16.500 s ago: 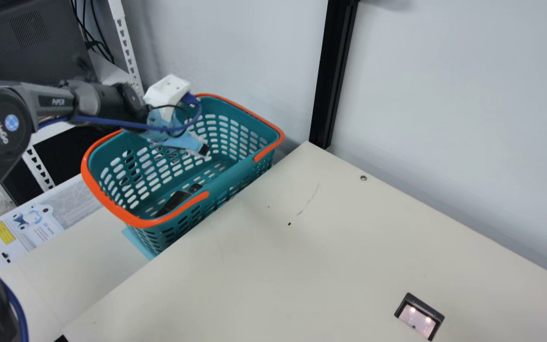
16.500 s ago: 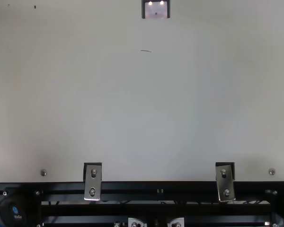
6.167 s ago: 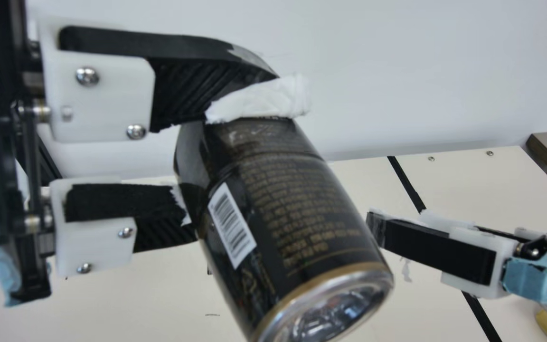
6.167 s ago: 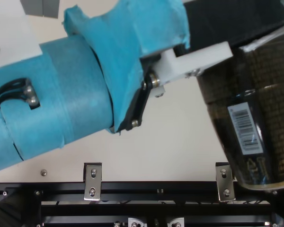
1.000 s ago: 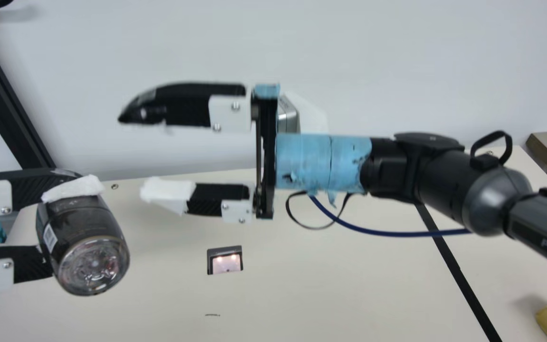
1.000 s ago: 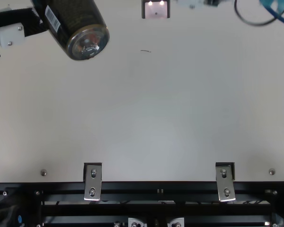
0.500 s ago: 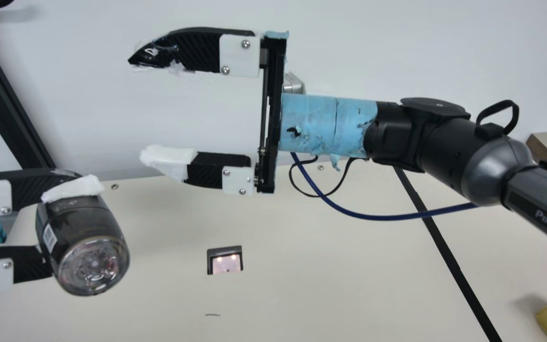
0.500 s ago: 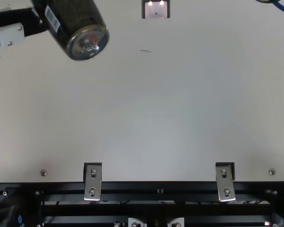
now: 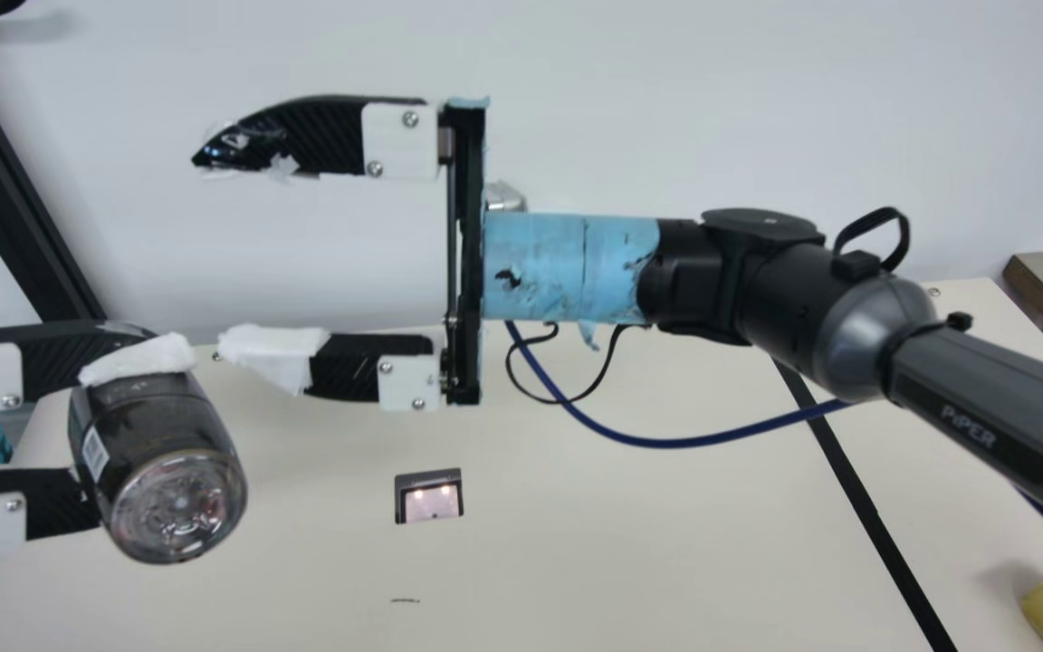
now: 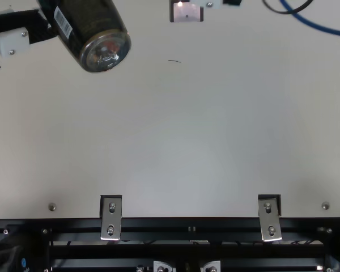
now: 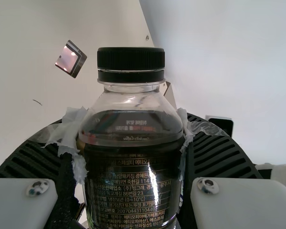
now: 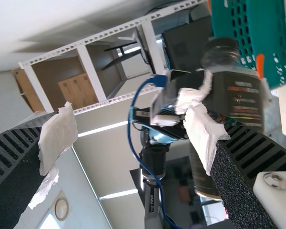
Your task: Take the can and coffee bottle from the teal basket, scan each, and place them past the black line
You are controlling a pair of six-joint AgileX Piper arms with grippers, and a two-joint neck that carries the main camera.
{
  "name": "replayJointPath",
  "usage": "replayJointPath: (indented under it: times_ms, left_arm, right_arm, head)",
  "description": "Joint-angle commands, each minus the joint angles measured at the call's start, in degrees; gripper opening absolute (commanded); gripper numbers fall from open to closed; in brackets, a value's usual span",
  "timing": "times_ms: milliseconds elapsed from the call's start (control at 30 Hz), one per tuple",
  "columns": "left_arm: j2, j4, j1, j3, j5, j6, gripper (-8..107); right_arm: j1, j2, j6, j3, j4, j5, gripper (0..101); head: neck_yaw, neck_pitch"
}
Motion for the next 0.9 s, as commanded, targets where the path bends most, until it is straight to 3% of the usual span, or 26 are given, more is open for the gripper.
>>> replayJointPath:
  times_ms: [0,433,867]
  left_arm:
    - [0.0,0.0,0.0,0.0,0.0,0.0,10]
    - [0.0,0.0,0.0,0.0,0.0,0.0,10]
    - [0.0,0.0,0.0,0.0,0.0,0.0,10]
  right_arm:
    - [0.6,0.4,0.3,1.2,0.0,0.1,101]
    - [-1.3,-1.7,-0.9,12.6,0.0,0.1,101]
    - [3.0,-2.7,6.5,12.2,0.0,0.1,101]
  head:
    - [-0.4,-1.8]
    - [-0.4,-1.8]
    - [-0.4,-1.8]
